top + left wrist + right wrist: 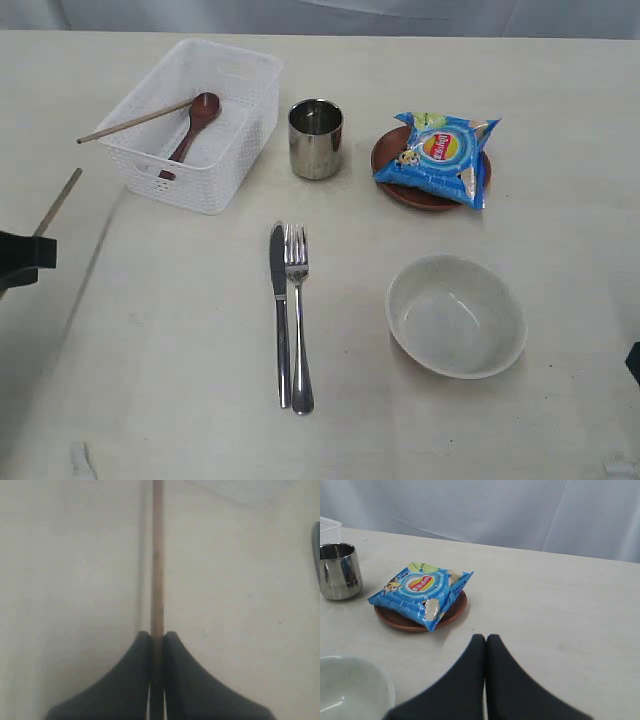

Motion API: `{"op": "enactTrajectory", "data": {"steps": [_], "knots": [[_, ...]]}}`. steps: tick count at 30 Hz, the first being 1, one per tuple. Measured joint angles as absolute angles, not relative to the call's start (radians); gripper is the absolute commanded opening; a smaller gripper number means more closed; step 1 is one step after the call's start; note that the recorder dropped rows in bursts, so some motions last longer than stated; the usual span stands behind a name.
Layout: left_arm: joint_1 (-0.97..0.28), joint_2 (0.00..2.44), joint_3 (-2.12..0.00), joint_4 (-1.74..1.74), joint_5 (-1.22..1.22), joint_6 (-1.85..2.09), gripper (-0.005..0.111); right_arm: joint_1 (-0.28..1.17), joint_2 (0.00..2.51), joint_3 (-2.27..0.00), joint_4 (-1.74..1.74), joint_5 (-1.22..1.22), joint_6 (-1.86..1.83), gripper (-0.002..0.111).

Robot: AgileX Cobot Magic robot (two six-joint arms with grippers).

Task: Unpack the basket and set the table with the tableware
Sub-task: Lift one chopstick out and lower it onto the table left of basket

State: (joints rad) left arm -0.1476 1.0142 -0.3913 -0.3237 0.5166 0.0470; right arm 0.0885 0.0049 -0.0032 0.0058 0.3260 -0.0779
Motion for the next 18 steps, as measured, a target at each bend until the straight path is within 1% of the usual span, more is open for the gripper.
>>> {"op": "enactTrajectory", "data": {"steps": [4, 12, 18], "knots": [[-0.148, 1.079, -0.382, -0.339, 0.494, 0.035, 0.0, 0.088, 0.005, -0.003, 0.006, 0.326, -0.078, 0.0], [-0.148, 1.317, -0.381, -0.432, 0.416, 0.088, 0.0, 0.088, 0.005, -0.003, 0.006, 0.326, -0.078, 0.0], [-0.148, 1.416, -0.437, -0.445, 0.406, 0.105, 0.0, 0.088, 0.005, -0.003, 0.006, 0.326, -0.078, 0.0]]}}
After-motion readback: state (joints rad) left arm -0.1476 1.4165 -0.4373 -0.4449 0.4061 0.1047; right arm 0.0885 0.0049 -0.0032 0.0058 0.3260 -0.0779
